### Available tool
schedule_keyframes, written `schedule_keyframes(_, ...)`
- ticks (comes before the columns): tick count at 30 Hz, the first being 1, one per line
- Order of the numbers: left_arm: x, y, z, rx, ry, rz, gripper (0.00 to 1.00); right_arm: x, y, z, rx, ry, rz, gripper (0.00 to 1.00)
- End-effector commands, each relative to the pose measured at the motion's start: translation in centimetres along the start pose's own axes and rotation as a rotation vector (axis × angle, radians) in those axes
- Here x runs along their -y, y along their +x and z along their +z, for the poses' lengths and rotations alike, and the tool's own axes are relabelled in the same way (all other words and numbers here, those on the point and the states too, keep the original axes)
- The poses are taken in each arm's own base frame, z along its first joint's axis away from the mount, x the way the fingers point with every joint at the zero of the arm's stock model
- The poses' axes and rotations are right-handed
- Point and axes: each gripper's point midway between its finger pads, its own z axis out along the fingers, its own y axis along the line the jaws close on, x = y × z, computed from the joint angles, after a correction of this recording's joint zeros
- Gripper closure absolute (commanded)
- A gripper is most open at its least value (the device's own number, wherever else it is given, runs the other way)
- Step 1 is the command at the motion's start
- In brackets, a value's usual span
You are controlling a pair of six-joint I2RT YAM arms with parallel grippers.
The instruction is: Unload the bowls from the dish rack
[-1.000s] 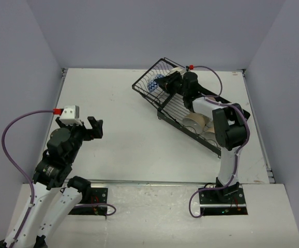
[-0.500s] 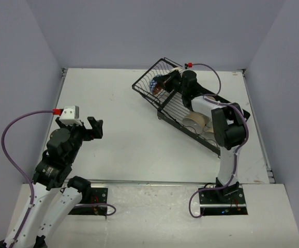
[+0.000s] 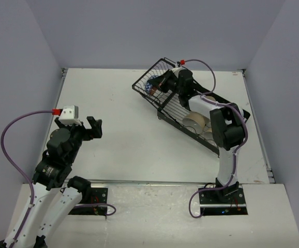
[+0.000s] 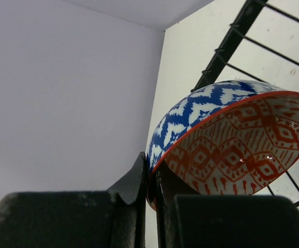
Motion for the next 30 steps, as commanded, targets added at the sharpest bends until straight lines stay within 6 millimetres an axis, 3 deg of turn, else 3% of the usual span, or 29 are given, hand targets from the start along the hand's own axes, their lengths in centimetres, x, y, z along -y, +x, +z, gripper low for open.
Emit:
schedule_keyframes(1, -0.6, -0.5, 0.1, 0.023, -0.038, 0.000, 0.00, -10.4, -1.4, -1.9, 0.024, -0.189, -0.239, 1.00)
schedule_keyframes(9, -2.8, 0.1, 0.2, 0.016, -0.181, -0.083, 0.00, -12.2, 0.2, -2.8, -0.020, -0.179, -0.428, 1.00)
schedule_keyframes(10, -2.8, 0.0, 0.2, 0.017, -0.184, -0.088, 0.00, -13.2, 0.2, -3.2, -0.018, -0.196, -0.500, 1.00)
schedule_keyframes(12, -3.1, 0.0, 0.2, 0.019, -0.200, -0.104, 0.00, -13.2, 1.7, -3.3, -0.065, -0.166, -0.565, 1.00)
schedule_keyframes(14, -3.5, -0.3, 0.0, 0.024, -0.223, -0.112, 0.00, -14.5, 1.8, -3.7, -0.052, -0.138, -0.733, 1.00)
schedule_keyframes(15, -4.0, -0.3, -0.1, 0.024, -0.251, -0.116, 0.00, -14.3, 3.7, -3.9, -0.100, -0.084, -0.776, 1.00)
schedule_keyframes(17, -4.5, -0.9, -0.6, 0.043, -0.280, -0.125, 0.00, -14.0, 5.0, -4.2, -0.110, 0.031, -0.941, 1.00)
schedule_keyframes(19, -5.3, -1.1, -1.1, 0.057, -0.318, -0.135, 0.00, -12.1, 6.1, -6.1, -0.199, 0.222, -1.001, 1.00)
schedule_keyframes(20, -5.4, -1.3, -1.2, 0.064, -0.325, -0.137, 0.00, -10.3, 7.9, -7.5, -0.263, 0.339, -1.020, 1.00)
schedule_keyframes(22, -5.6, -1.4, -1.4, 0.071, -0.333, -0.140, 0.00, -9.6, 9.5, -8.9, -0.320, 0.418, -1.054, 1.00)
schedule_keyframes(23, -5.6, -1.3, -1.4, 0.069, -0.334, -0.137, 0.00, -8.3, 11.4, -10.4, -0.388, 0.499, -1.084, 1.00)
schedule_keyframes(25, -5.4, -1.3, -1.3, 0.063, -0.324, -0.133, 0.00, -7.0, 13.2, -11.8, -0.441, 0.571, -1.109, 1.00)
schedule_keyframes(26, -5.4, -1.2, -1.2, 0.062, -0.321, -0.133, 0.00, -6.5, 15.1, -12.9, -0.498, 0.592, -1.130, 1.00)
schedule_keyframes(30, -5.3, -1.3, -1.4, 0.068, -0.313, -0.135, 0.00, -3.0, 18.3, -16.2, -0.565, 0.722, -1.164, 1.00)
